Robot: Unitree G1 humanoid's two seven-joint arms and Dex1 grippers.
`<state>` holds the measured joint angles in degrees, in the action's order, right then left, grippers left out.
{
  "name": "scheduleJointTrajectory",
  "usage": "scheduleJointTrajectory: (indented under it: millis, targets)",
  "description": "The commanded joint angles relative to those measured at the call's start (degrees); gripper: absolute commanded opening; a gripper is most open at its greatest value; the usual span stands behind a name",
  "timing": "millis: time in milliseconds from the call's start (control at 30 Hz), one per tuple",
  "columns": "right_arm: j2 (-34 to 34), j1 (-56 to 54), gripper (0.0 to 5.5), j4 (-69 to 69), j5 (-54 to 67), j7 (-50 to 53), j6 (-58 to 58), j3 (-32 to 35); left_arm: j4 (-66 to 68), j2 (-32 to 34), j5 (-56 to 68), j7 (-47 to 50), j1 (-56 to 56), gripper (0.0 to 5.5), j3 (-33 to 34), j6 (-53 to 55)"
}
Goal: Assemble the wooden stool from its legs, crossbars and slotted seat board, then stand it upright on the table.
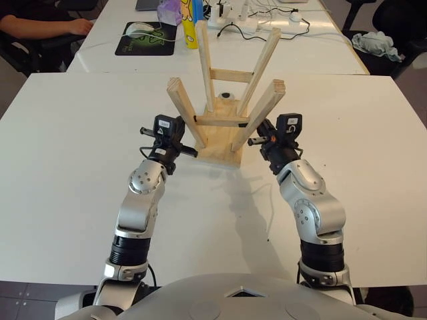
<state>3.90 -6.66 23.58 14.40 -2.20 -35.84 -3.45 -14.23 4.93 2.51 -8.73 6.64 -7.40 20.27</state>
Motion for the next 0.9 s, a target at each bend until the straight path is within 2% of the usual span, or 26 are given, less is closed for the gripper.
scheduleJointTrajectory:
  millis: [33,267,367,400,433,500,533,600,733,900]
  targets:
    - [0.0,-0.78,0.01,-1.68,-2.31,2.7,-0.19,2.09,-1.31,-0.68,-0.81,0.91,-0.87,0.0,-0.78,0.75]
    - [-1.49,-0.13,0.01,1.19,-6.5,11.75,5.25,12.47,-5.8,-0.04,-5.29,10.2,-1.02,0.0,7.74,-7.72]
    - [-2.66,-0.44,0.01,2.73,-5.85,12.5,6.4,13.59,-7.68,-0.21,-6.76,12.31,-0.49,0.0,9.11,-11.62]
    - [-2.92,-0.73,0.01,2.89,-4.86,11.11,6.93,12.61,-7.1,-0.47,-6.2,11.57,-0.28,0.0,8.44,-12.19]
    - [-3.18,-1.16,0.01,2.86,-1.97,6.12,6.77,8.72,-5.3,-1.14,-3.01,7.41,0.19,0.0,5.85,-11.78]
    - [0.81,-1.51,0.01,3.89,-1.26,-5.32,5.68,-4.54,-1.0,0.16,-1.75,-2.88,0.99,0.0,-4.84,-6.62]
    - [2.19,-1.2,0.01,4.07,-1.15,-8.18,3.52,-8.79,0.06,0.69,-2.18,-6.14,0.94,0.0,-9.21,-5.26]
    - [2.75,0.15,0.01,3.5,-1.39,-9.46,1.03,-12.11,0.25,0.41,-2.51,-8.11,0.23,0.0,-13.45,-1.98]
    - [4.37,1.36,0.01,0.12,-3.21,-5.66,-1.09,-6.73,1.69,1.3,-3.99,-3.83,-0.1,0.0,-9.82,3.09]
    - [7.78,0.34,0.01,-5.72,-4.89,-6.37,-0.15,-1.77,3.22,4.2,-5.18,-0.52,-2.53,0.0,-3.06,6.08]
